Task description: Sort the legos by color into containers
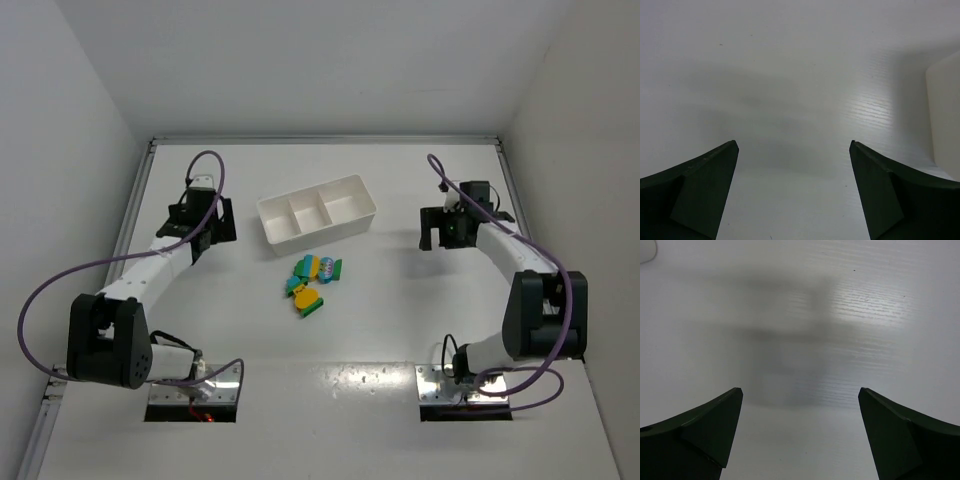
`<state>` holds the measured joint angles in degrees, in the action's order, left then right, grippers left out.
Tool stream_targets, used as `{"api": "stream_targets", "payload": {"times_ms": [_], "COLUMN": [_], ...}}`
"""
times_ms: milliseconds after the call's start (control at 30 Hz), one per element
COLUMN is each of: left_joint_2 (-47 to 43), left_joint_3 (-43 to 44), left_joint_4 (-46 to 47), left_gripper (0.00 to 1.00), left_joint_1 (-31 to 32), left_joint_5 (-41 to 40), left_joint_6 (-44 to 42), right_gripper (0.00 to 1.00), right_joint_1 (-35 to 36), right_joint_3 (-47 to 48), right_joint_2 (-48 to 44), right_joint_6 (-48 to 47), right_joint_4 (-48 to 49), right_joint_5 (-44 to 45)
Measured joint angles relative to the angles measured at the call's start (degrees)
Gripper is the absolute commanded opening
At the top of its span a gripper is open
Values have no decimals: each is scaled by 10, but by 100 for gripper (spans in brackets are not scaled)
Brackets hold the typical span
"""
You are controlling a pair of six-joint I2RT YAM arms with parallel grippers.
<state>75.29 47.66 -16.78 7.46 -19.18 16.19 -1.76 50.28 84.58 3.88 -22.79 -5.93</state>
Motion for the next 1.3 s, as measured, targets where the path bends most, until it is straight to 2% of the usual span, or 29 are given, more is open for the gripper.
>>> {"api": "stream_targets", "payload": {"times_ms": [133,267,533,700,867,1000,1133,1300], "left_joint_2": [-2,-37,-193,-206,-202,-202,-202,-196], "left_joint_3": [0,0,0,0,-1,-9,-16,-15], "left_joint_4": [-4,-12,-48,-99,-128,-127,-127,-129], "left_gripper": [100,100,99,97,96,99,99,99], "left_joint_1": [2,18,107,171,203,206,186,135], "left_joint_5": [3,34,223,285,288,253,218,206], "left_joint_6": [-12,-61,-246,-309,-315,-289,-255,-235], "right_gripper": [100,100,100,97,89,88,87,85], "right_joint_1": [0,0,0,0,1,23,96,200], "right_joint_3": [-4,-4,-4,-4,-4,-2,42,111], "right_joint_2": [-15,-31,-34,-39,-42,-50,-24,48], "right_joint_6": [0,-4,-46,-62,-93,-137,-193,-243], "right_joint_4": [-1,0,-22,-32,-42,-56,-80,-65], "right_joint_5": [0,-1,-49,-83,-130,-192,-237,-240]}}
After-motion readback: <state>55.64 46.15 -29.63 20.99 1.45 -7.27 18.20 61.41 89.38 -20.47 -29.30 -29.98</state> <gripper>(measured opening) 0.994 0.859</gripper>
